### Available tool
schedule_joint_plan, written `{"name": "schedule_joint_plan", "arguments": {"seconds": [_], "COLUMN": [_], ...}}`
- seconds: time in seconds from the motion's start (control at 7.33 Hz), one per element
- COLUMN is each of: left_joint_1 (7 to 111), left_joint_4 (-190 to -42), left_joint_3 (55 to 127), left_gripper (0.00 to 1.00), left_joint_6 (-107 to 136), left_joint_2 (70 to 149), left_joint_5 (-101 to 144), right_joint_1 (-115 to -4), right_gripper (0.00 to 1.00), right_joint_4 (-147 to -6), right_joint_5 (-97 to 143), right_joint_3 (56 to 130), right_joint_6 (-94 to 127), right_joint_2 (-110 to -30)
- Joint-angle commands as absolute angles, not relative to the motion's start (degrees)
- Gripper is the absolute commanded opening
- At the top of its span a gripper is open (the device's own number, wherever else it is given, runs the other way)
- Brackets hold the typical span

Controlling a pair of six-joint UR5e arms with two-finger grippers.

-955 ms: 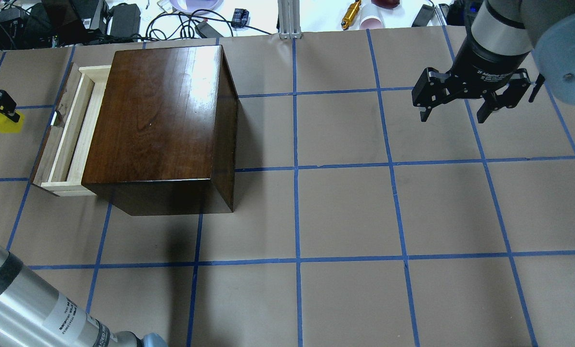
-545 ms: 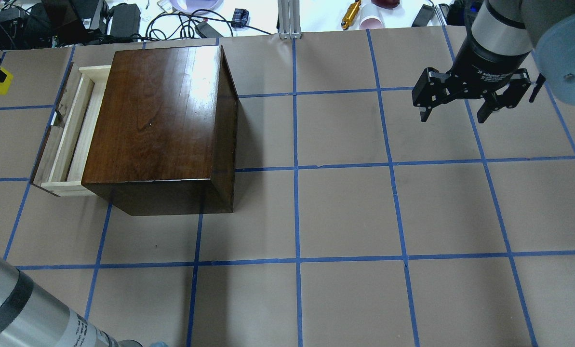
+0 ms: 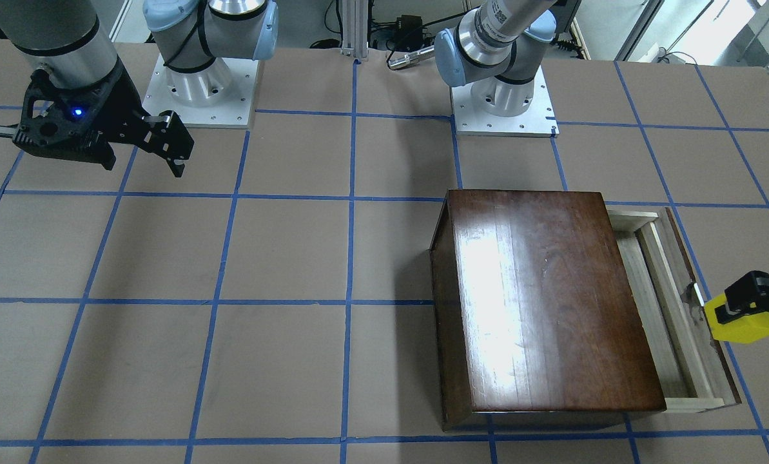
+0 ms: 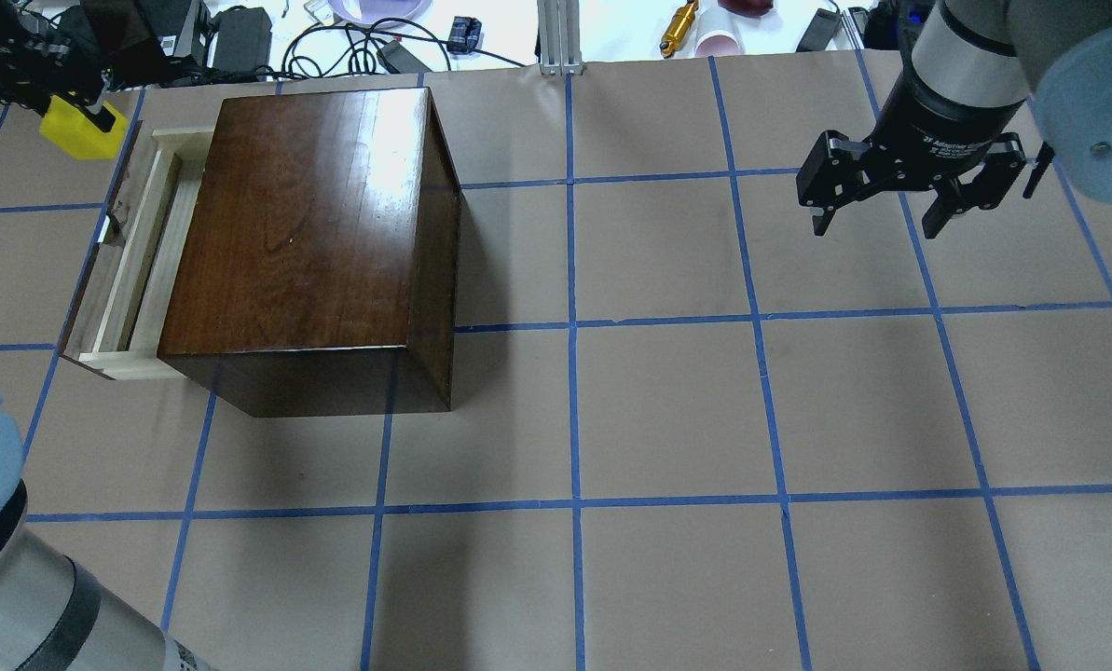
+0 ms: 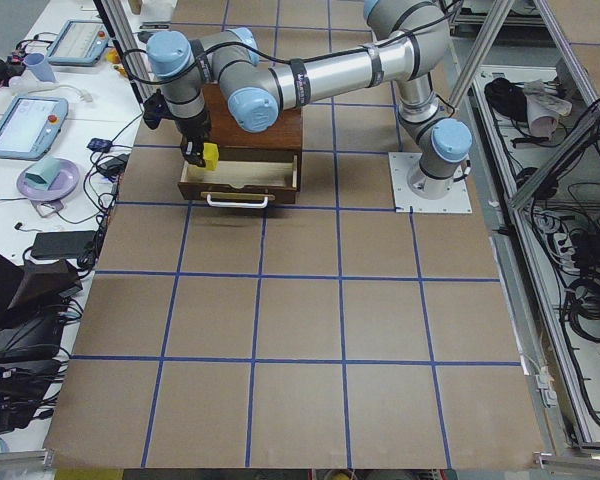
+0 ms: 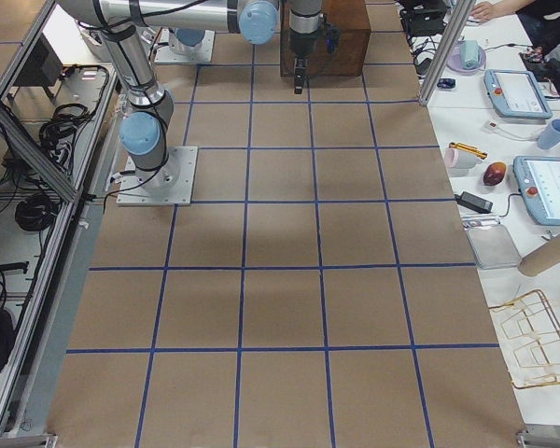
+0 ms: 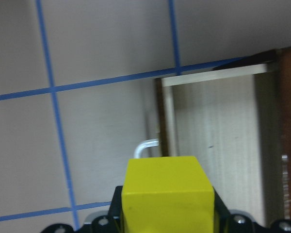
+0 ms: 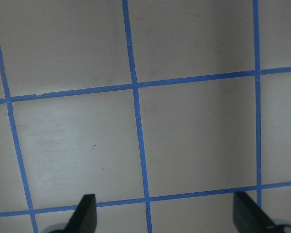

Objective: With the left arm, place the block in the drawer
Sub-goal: 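Lift the yellow cube and carry it over the open drawer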

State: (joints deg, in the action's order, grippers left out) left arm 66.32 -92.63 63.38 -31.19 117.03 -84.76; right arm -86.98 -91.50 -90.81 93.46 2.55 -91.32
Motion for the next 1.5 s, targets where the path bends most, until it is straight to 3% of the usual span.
{"name": "schedule_joint_plan", "arguments": {"seconds": [0.0,1.09,1.23,1.36], "left_joint_1": [66.80,66.71,66.71,66.71], "left_joint_4": [-92.55,-89.03,-89.03,-89.03], "left_joint_3": [68.19,72.95,72.95,72.95], "left_gripper": [0.00,0.00,0.13,0.91], "left_joint_6": [-29.89,-29.97,-29.88,-30.14], "left_joint_2": [116.37,120.05,120.06,119.97], "left_joint_5": [-83.93,-84.11,-84.20,-84.11], "right_joint_1": [-87.01,-87.01,-87.01,-87.01], "right_gripper": [1.00,1.00,1.00,1.00], "right_joint_4": [-91.49,-91.49,-91.49,-91.49], "right_joint_5": [-90.88,-90.88,-90.88,-90.88], "right_joint_3": [93.51,93.43,93.43,93.43], "right_joint_6": [2.55,2.55,2.55,2.55], "right_joint_2": [-91.32,-91.32,-91.32,-91.32]}}
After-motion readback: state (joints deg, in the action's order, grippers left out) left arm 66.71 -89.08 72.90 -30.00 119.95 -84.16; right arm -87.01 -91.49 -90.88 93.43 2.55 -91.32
